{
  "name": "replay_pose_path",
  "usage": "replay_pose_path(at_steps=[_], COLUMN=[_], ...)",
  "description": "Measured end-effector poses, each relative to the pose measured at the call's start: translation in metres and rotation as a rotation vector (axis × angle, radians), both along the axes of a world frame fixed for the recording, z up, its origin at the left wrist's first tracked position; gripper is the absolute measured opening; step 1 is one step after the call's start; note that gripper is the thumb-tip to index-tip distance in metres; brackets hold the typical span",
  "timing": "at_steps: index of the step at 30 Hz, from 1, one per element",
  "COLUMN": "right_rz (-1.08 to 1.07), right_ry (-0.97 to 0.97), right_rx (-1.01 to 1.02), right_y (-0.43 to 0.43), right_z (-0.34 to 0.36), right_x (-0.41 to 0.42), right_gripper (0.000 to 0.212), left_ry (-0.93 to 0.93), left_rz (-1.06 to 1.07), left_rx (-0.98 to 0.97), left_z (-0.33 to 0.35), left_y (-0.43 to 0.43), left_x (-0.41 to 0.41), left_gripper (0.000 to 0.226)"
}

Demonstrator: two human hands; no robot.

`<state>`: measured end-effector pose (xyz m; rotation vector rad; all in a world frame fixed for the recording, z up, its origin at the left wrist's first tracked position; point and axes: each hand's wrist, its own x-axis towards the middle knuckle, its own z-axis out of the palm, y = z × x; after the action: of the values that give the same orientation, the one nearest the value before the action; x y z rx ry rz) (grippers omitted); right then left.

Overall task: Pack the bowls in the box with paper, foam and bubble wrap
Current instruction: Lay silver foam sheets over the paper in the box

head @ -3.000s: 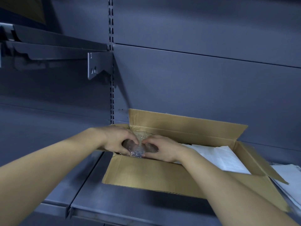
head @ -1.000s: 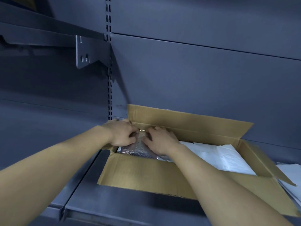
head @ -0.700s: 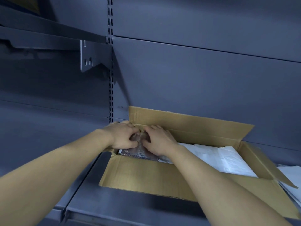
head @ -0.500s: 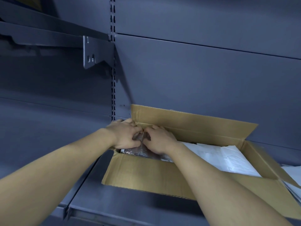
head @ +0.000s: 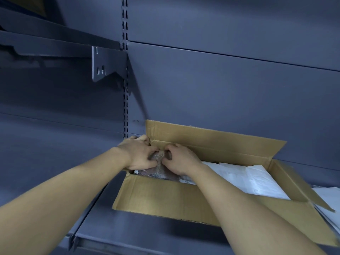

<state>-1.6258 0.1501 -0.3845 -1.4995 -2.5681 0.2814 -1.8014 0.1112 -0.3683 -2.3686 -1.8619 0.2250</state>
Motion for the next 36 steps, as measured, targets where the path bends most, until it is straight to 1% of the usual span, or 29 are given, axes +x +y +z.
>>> replay_pose_path(at_steps=[2,5,7,9,11,13,14,17,19,21,24,26,30,34,36], right_rz=[-0.012,-0.023,-0.038,-0.061,-0.069,-0.049,-0.037,-0.005,0.038,0.065,0.046,0.025,-0.011,-0.060,-0.095], right_ry=[0.005,-0.017,-0.045,-0.056,-0.028,0.033,0.065,0.168,0.204,0.170,0.156,0.148,0.117,0.071,0.066], right_rx=[-0.020,-0.011,0.049,0.127,0.172,0.173,0.169,0.155,0.119,0.124,0.157,0.141,0.142,0.153,0.148], right_y=[0.000,-0.002,-0.006,-0.009,-0.012,-0.013,-0.014,-0.016,-0.018,-0.022,-0.029,-0.033,-0.042,-0.050,-0.054], right_z=[0.000,0.001,0.002,0.005,0.007,0.008,0.009,0.011,0.012,0.012,0.014,0.016,0.016,0.019,0.022], right_x=[0.000,0.000,0.001,0.003,0.008,0.013,0.015,0.025,0.031,0.036,0.044,0.051,0.074,0.109,0.129], right_gripper=[0.043,0.043,0.041,0.039,0.035,0.031,0.032,0.034,0.035,0.041,0.046,0.047,0.048,0.050,0.051], left_ry=[-0.031,-0.156,-0.213,-0.215,-0.230,-0.257,-0.270,-0.326,-0.344,-0.351,-0.345,-0.341,-0.411,-0.469,-0.458], left_rz=[0.006,0.010,0.008,-0.010,-0.017,-0.019,-0.022,-0.030,-0.042,-0.054,-0.059,-0.053,-0.105,-0.145,-0.182], left_rx=[-0.015,-0.025,-0.005,0.015,0.020,0.035,0.045,0.060,0.062,0.059,0.060,0.073,0.076,0.032,0.039], left_z=[0.001,0.000,0.000,0.000,0.001,0.002,0.003,0.008,0.012,0.015,0.018,0.018,0.013,0.012,0.015], left_y=[0.000,0.000,-0.002,-0.003,-0.004,-0.008,-0.011,-0.018,-0.022,-0.025,-0.029,-0.032,-0.035,-0.031,-0.029], left_x=[0.000,-0.005,-0.007,-0.007,-0.007,-0.008,-0.008,-0.009,-0.008,-0.006,0.002,0.011,0.034,0.065,0.085], left_gripper=[0.059,0.054,0.054,0.052,0.049,0.045,0.045,0.052,0.052,0.055,0.072,0.079,0.073,0.082,0.075])
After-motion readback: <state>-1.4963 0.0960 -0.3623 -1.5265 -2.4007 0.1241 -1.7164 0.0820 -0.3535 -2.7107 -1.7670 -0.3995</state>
